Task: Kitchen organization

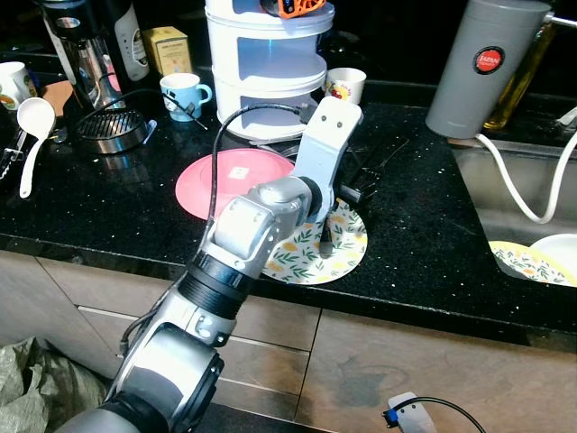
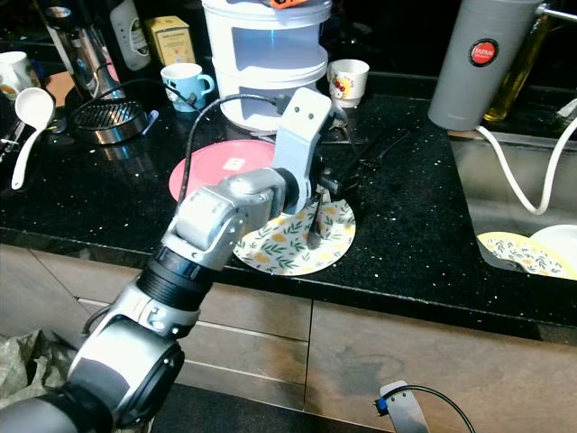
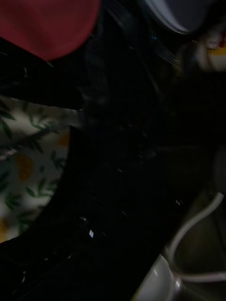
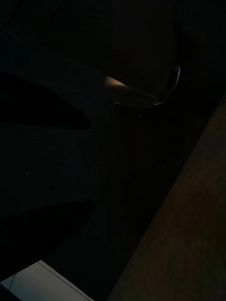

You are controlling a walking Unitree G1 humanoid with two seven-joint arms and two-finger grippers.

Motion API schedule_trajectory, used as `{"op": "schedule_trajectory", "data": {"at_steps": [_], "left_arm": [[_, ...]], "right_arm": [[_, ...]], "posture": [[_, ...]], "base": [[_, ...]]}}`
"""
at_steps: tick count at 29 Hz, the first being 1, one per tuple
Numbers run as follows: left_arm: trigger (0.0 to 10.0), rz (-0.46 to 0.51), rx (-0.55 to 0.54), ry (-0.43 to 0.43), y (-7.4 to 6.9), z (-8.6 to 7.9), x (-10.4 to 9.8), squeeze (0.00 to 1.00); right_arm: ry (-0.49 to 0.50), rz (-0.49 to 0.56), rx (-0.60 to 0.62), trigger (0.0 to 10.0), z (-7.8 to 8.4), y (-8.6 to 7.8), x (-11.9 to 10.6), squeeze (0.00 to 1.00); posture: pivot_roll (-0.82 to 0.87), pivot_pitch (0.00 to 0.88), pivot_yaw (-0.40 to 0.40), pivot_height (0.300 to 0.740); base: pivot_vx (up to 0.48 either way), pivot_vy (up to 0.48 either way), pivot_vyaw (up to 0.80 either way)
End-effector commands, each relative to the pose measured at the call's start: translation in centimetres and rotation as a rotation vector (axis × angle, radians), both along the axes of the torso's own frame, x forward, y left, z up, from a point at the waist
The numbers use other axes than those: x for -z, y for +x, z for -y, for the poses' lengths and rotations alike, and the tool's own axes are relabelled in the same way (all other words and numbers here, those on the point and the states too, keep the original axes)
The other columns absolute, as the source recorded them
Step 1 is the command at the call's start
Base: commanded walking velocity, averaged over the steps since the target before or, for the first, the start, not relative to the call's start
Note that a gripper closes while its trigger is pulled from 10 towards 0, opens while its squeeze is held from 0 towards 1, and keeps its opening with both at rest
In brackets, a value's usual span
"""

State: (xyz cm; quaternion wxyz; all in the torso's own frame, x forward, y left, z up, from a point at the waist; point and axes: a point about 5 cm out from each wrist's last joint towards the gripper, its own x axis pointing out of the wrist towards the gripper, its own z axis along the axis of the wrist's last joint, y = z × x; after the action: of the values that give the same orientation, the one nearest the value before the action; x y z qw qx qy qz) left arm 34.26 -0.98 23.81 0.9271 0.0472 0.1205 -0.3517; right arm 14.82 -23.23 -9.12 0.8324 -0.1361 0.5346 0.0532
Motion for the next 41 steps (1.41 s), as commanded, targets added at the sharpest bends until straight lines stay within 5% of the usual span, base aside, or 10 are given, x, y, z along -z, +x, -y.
{"op": "schedule_trajectory", "data": {"at_steps": [1,12,30,31,41], "left_arm": [[10.0,-0.031,-0.024,0.009,0.2,0.1,0.4,0.0],[10.0,-0.15,-0.135,-0.036,1.1,-0.7,2.5,0.0],[10.0,-0.317,-0.026,-0.003,0.5,0.4,5.2,0.0],[0.0,-0.36,-0.005,-0.016,0.3,0.5,5.6,0.0],[0.0,-0.45,0.019,-0.034,-0.1,0.3,6.4,0.0]], "right_arm": [[0.0,-0.003,-0.012,10.0,-0.3,0.0,0.1,0.0],[-0.001,-0.003,-0.011,10.0,-0.3,0.0,0.1,0.0],[-0.002,0.0,-0.005,10.0,-0.3,0.0,0.1,0.0],[-0.004,0.001,-0.005,10.0,-0.3,0.1,0.1,0.0],[-0.01,0.004,-0.005,10.0,-0.3,0.1,0.0,0.0]], "posture": [[0.0,0.018,0.031,0.74],[0.0,0.026,0.031,0.74],[-0.01,0.024,0.029,0.74],[-0.01,0.024,0.03,0.74],[0.0,0.023,0.032,0.74]], "base": [[0.0,0.0,0.0],[0.0,0.0,0.0],[0.0,0.0,0.0],[0.0,0.0,0.0],[0.0,0.0,0.0]]}}
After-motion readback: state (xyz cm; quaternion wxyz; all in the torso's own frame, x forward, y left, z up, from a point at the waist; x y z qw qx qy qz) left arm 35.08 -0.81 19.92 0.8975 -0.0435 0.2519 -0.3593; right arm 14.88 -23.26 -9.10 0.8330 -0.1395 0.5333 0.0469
